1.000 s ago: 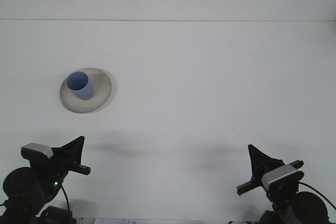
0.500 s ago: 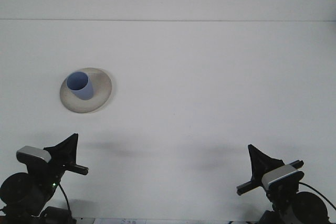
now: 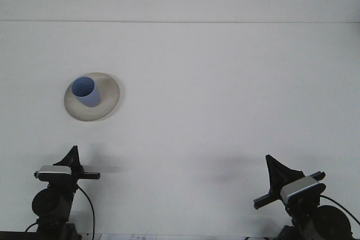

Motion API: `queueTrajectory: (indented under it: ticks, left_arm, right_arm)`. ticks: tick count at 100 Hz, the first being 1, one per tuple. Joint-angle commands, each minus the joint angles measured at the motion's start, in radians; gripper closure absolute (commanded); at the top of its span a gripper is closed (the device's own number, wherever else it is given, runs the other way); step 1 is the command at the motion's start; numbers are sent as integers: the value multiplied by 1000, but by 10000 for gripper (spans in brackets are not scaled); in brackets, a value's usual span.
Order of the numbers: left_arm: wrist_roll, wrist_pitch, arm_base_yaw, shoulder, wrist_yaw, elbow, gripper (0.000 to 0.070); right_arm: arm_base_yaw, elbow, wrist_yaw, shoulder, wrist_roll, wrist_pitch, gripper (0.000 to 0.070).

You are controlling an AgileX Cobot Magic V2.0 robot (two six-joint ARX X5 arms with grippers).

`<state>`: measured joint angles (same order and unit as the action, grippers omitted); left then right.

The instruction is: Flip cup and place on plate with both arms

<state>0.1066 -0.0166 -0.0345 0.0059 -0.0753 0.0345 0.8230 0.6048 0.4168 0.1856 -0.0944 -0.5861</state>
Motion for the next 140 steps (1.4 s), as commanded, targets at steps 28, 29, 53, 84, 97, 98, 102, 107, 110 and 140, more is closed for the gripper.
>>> queueTrajectory:
  ticks: [28, 29, 53, 84, 97, 98, 102, 107, 110, 140]
  left_arm:
    - [-31, 21, 3, -3, -6, -21, 687]
    - [-31, 21, 3, -3, -6, -21, 687]
    - [-31, 20, 3, -3, -6, -21, 687]
    - [-31, 20, 3, -3, -6, -21, 687]
    - [-31, 20, 3, -3, -6, -21, 687]
    - [-31, 20, 3, -3, -6, -21, 687]
    - [-31, 20, 3, -3, -6, -21, 687]
    - [-31, 20, 3, -3, -6, -21, 687]
    - [-31, 20, 3, -3, -6, -21, 687]
    - [-31, 20, 3, -3, -6, -21, 687]
  right_arm:
    - [9, 3, 2, 4, -10, 10, 693]
    - [9, 3, 2, 4, -10, 10, 693]
    - [9, 3, 2, 4, -10, 10, 693]
    - [9, 3, 2, 4, -10, 10, 693]
    - [9, 3, 2, 4, -10, 10, 693]
    - [9, 3, 3, 4, -8, 10, 693]
    - [9, 3, 3, 4, -6, 9, 693]
    - [-3, 3, 2, 3, -5, 10, 693]
    - [-23, 3, 3, 3, 17, 11, 693]
    - [-533, -251, -312, -87, 162, 276, 693]
